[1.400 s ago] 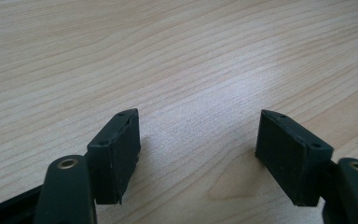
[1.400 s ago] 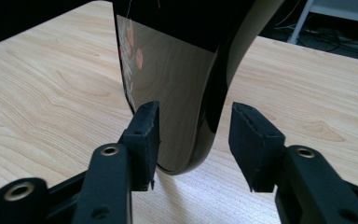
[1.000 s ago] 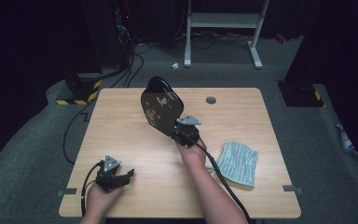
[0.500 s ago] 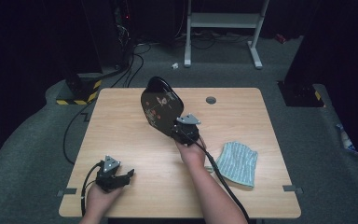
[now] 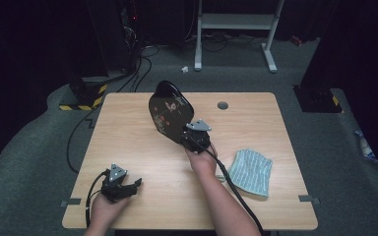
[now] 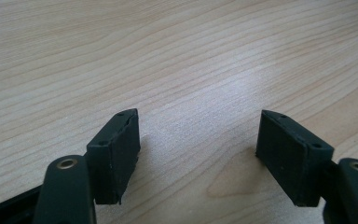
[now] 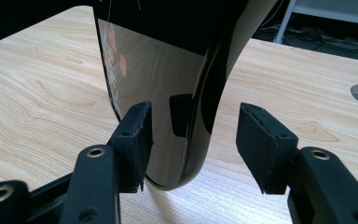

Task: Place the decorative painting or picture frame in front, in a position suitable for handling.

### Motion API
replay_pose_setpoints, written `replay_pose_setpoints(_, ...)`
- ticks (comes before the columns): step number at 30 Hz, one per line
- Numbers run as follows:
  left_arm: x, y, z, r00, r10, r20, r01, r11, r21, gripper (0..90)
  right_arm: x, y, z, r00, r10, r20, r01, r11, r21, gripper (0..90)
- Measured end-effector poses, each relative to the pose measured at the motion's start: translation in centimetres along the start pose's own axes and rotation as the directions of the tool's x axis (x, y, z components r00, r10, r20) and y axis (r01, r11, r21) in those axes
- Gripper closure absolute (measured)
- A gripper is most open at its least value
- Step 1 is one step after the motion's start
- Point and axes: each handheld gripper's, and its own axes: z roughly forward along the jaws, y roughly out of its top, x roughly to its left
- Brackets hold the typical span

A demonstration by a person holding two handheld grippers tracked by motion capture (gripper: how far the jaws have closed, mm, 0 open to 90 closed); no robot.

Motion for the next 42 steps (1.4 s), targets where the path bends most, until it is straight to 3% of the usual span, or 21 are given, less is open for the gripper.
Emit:
replay_pose_setpoints(24, 0.0, -0.1, 0.0, 1.0, -0.003, 0.0, 0.003, 1.0, -0.001, 29.9, -1.0, -0.7, -0.3, 0.9995, 0.001, 0.031, -0.001, 1.0, 0.0, 44.8)
replay_pose_setpoints(33, 0.0, -0.1, -0.1, 1.0, -0.002, 0.0, 0.002, 1.0, -0.001, 29.8, -2.5, -0.5, 0.0, 0.9969, 0.045, 0.064, -0.046, 0.999, 0.009, 45.1)
replay_pose_setpoints(42, 0.0, -0.1, -0.1, 1.0, -0.002, 0.0, 0.002, 1.0, -0.001, 29.9, -3.1, -0.6, 0.9, 0.9956, 0.058, 0.073, -0.058, 0.998, 0.001, 45.4)
